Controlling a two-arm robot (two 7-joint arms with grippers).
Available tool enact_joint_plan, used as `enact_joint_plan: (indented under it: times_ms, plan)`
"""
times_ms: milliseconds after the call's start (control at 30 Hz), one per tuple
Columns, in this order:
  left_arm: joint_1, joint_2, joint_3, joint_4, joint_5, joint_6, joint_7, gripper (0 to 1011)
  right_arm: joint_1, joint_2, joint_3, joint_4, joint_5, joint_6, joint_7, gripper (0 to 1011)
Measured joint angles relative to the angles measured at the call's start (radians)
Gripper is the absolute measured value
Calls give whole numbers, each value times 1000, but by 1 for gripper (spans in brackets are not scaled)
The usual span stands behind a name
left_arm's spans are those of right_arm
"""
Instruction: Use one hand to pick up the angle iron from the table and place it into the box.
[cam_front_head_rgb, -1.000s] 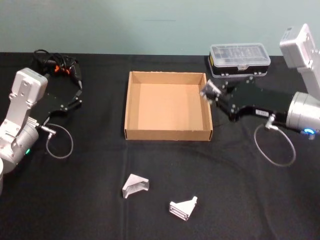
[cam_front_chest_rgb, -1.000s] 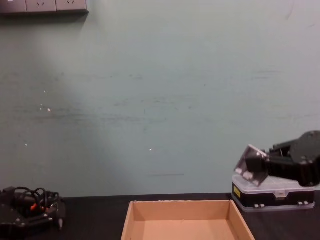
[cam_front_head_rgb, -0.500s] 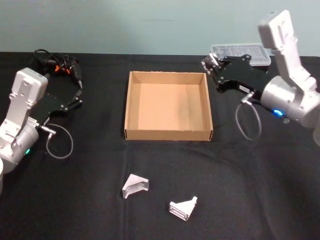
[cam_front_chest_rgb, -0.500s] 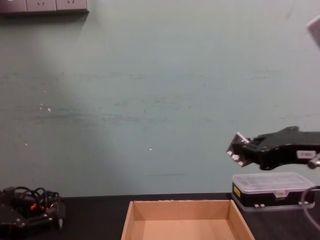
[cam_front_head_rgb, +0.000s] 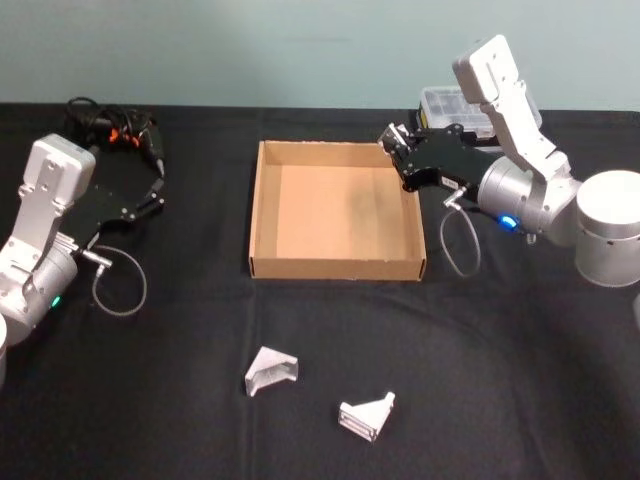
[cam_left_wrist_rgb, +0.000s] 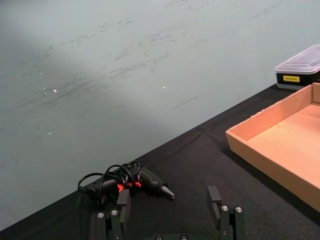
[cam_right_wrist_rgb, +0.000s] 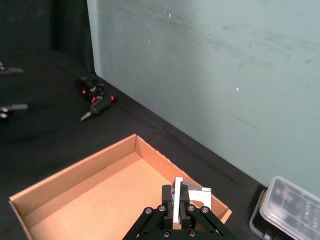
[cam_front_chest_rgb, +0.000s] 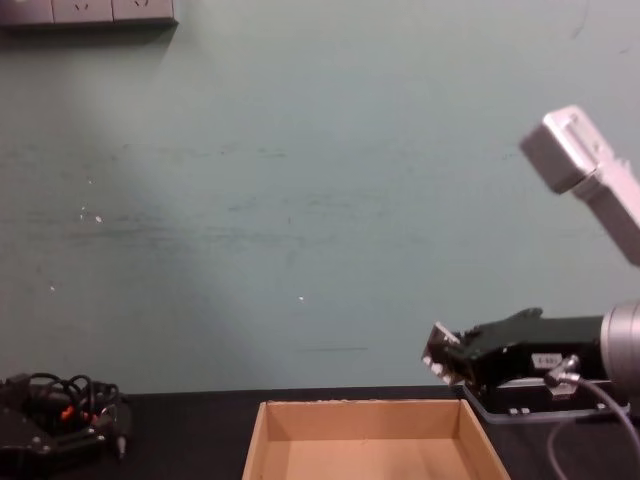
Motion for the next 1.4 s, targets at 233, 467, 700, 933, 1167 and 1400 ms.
enact_joint_plan:
  times_ms: [233, 467, 700, 933, 1167, 1400]
  plan:
    - [0, 0, 0, 0, 0, 0, 0, 1000, 37, -50, -14, 102, -31, -9, 9, 80]
    - [0, 0, 0, 0, 0, 0, 0, 1000, 65, -92, -20, 179, -57, -17, 22, 80]
    - [0, 0, 0, 0, 0, 0, 0, 1000, 81, -112, -24, 223, -81, -22, 35, 80]
    - [0, 0, 0, 0, 0, 0, 0, 1000, 86, -128, -21, 245, -101, -20, 46, 80]
    - [0, 0, 0, 0, 0, 0, 0, 1000, 85, -135, -14, 248, -122, 0, 56, 80]
    - [0, 0, 0, 0, 0, 0, 0, 1000, 83, -142, -5, 253, -137, 16, 67, 110]
